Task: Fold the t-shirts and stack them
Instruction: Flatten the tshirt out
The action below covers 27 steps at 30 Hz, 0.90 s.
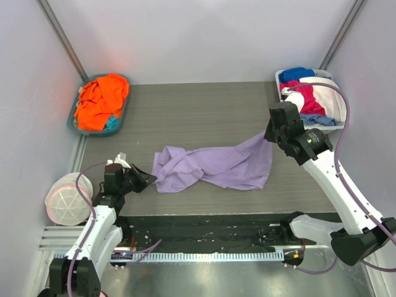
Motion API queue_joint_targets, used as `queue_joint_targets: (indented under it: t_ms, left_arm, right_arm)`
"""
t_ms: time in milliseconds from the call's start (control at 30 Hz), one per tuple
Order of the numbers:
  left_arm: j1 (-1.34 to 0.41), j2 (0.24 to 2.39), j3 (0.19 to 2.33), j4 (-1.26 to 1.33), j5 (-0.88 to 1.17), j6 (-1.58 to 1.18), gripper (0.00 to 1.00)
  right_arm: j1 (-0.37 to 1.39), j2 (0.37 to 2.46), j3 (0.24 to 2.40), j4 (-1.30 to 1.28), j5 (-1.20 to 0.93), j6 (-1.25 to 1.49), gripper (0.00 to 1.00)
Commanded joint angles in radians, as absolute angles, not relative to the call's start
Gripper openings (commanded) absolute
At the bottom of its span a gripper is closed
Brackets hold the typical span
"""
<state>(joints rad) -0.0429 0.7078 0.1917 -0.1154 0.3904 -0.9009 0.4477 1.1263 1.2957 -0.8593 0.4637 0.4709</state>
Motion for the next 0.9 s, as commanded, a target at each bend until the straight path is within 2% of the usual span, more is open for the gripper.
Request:
queue_joint_targets:
  t_ms: [0,233,433,867]
  left_arm:
    - [-0.041,0.649,0.352,-0.239,0.404,-0.902,0.00]
    - [-0.040,0.701,0.763,-0.513,0.315,-0.819,0.00]
    - [-0.041,0.801,1.059,-0.619,0.288,-0.785,0.00]
    - [-0.041,0.939,1.609,-0.916,0.135,-0.617,0.00]
  right_arm:
    - [0.445,1.115,1.299,-0.822,0.465,0.479,0.01]
    - [0.445,1.086,1.318,-0.828,0.509,0.468,0.01]
    - [0.442,1.051,1.416,-0.860,0.627,0.431,0.01]
    - [0.423,1.138,1.903,-0.939,0.850,0.249,0.01]
